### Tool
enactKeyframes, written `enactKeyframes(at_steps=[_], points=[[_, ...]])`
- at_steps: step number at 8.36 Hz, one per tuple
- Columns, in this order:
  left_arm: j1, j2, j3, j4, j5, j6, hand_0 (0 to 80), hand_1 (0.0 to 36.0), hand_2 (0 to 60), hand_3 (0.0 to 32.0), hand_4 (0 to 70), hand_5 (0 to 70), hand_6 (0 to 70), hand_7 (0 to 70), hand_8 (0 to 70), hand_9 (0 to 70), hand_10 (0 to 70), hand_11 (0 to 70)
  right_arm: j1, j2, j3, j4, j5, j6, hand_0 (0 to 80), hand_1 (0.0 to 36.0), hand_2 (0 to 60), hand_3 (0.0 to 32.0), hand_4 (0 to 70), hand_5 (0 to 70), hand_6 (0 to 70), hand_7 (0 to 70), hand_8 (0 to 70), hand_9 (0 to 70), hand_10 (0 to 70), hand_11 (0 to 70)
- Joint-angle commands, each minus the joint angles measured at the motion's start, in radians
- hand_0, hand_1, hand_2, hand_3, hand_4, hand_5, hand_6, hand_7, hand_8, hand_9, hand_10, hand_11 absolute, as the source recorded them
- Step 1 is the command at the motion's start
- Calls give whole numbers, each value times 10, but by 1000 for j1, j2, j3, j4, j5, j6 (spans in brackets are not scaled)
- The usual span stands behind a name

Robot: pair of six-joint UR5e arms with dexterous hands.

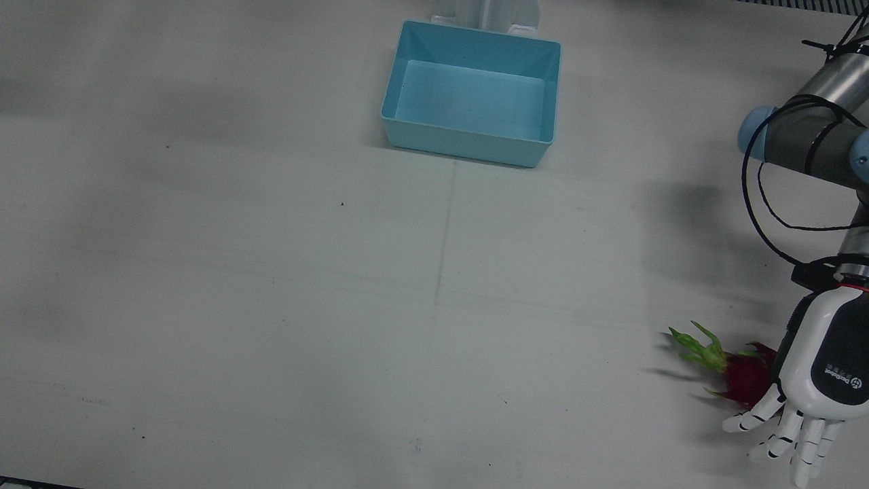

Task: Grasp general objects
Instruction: 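Move the left hand down toward the pink dragon fruit, then close the left hand's fingers around the dragon fruit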

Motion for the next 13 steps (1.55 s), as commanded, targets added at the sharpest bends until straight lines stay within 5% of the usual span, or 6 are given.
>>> enactKeyframes(at_steps=[1,5,10,11,12,13], points=[[1,3,40,-33,-2,0,800,360,600,94,0,257,0,282,0,42,0,0,0,0,0,0,0,0,0,0,0,0,0,0,0,0,0,0,0,0],[3,3,42,-16,-1,1,800,360,600,52,0,395,0,309,0,47,0,0,0,0,0,0,2,0,0,0,0,0,0,0,0,0,0,0,0,0],[64,-5,45,9,-5,1,800,360,600,50,0,407,0,321,0,50,0,0,0,0,0,0,0,0,0,0,0,0,0,0,0,0,0,0,0,0],[64,-4,51,4,-7,1,800,360,600,38,0,465,0,335,0,53,0,0,0,0,0,0,0,0,0,0,0,0,0,0,0,0,0,0,0,0],[64,-5,62,-5,-5,1,800,360,600,14,0,621,0,372,0,60,0,0,0,0,0,0,0,0,0,0,0,0,0,0,0,0,0,0,0,0],[64,-5,62,-8,-8,1,800,360,600,0,0,700,0,477,0,81,0,0,0,0,0,0,0,0,0,0,0,0,0,0,0,0,0,0,0,0]])
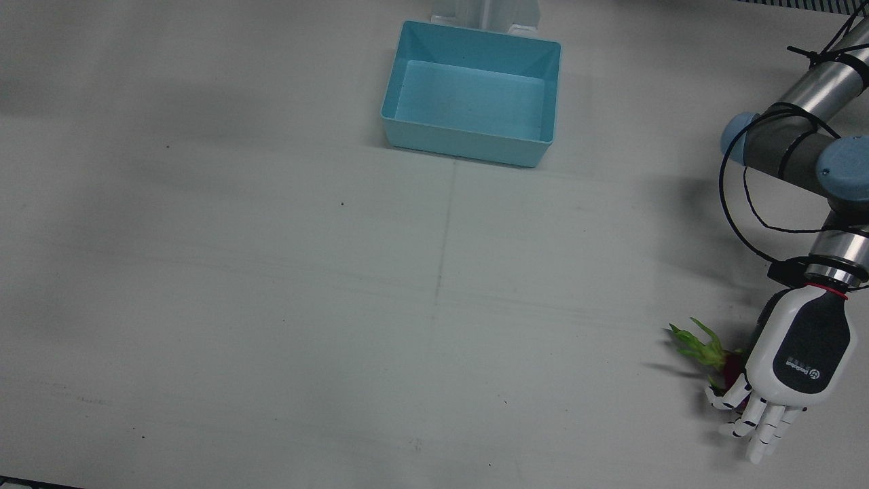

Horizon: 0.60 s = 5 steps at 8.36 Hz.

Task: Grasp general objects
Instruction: 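Close the left hand's fingers around the dragon fruit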

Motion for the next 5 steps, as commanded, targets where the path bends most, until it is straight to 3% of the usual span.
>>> enactKeyframes(at_steps=[1,2,3,4,5], points=[[1,1,9,-16,-3,0,800,360,600,0,0,700,0,620,0,110,0,2,0,0,0,0,0,0,0,0,0,0,0,0,0,0,0,0,0,0],[-1,4,9,-18,-15,0,800,360,600,0,0,700,17,700,0,132,14,76,0,0,0,0,0,0,0,0,0,0,0,0,0,0,0,0,0,0],[-1,4,7,-18,-24,0,800,360,600,0,0,700,52,700,0,149,75,169,0,0,0,0,0,0,0,0,0,0,0,0,0,0,0,0,0,0],[-1,4,7,-18,-26,0,800,360,600,0,0,700,97,700,9,173,170,305,0,0,0,0,0,0,0,0,0,0,0,0,0,0,0,0,0,0],[-1,4,7,-18,-27,0,800,360,600,0,33,700,200,700,30,186,353,549,0,0,0,0,2,0,0,0,0,0,0,0,0,0,0,0,0,0]])
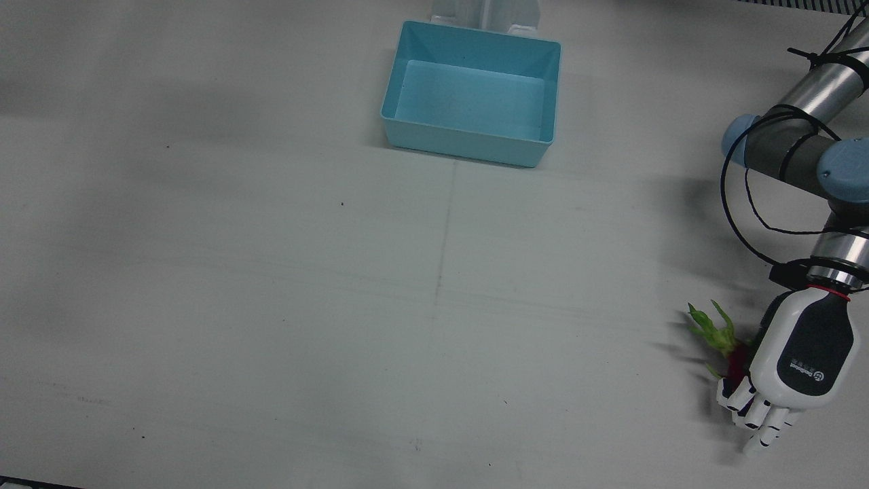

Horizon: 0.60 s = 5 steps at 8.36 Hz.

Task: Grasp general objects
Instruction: 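Close the left hand's fingers around the dragon fruit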

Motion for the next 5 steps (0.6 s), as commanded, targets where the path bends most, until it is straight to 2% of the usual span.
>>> enactKeyframes(at_steps=[1,2,3,4,5], points=[[1,1,0,-1,-18,2,800,360,600,0,137,700,426,700,81,186,597,700,0,0,0,0,0,0,0,0,0,0,0,0,0,0,0,0,0,0],[1,2,-4,-1,-40,0,800,360,600,0,220,700,656,700,287,343,700,700,0,0,0,0,0,0,0,0,0,0,0,0,0,0,0,0,0,0],[0,2,-5,-1,-42,0,800,360,600,0,304,700,700,700,549,663,700,700,0,0,0,0,0,0,0,0,0,0,0,0,0,0,0,0,0,0],[-2,1,-13,-1,-42,0,800,360,600,0,452,700,700,700,700,700,700,700,0,0,0,0,0,0,0,0,0,0,0,0,0,0,0,0,0,0],[-6,1,-26,-2,-42,-5,800,360,600,0,660,700,700,700,700,700,700,700,0,0,0,0,0,0,0,0,0,0,0,0,0,0,0,0,0,0]])
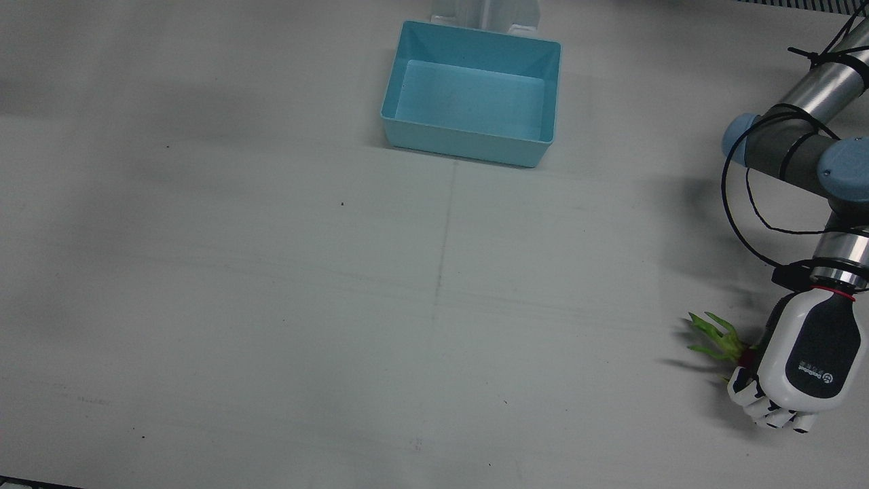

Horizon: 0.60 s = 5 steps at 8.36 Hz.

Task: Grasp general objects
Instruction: 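Close the left hand's fingers around the dragon fruit, then lift the dragon fruit with the left hand and carry it toward the blue tray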

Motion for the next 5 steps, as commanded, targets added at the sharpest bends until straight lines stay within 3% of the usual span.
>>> enactKeyframes(at_steps=[1,3,5], points=[[-11,1,-53,-3,20,-20,800,360,600,0,700,700,700,700,700,700,700,700,0,0,0,0,0,0,0,0,0,0,0,0,0,0,0,0,0,0],[-17,1,-173,18,128,-92,800,360,600,0,700,700,700,700,700,700,700,700,0,0,0,0,0,0,0,0,0,0,0,0,0,0,0,0,0,0],[-18,-4,-291,76,260,-106,800,360,600,0,700,700,700,700,700,700,700,700,0,0,0,0,0,0,0,0,0,0,0,0,0,0,0,0,0,0]])
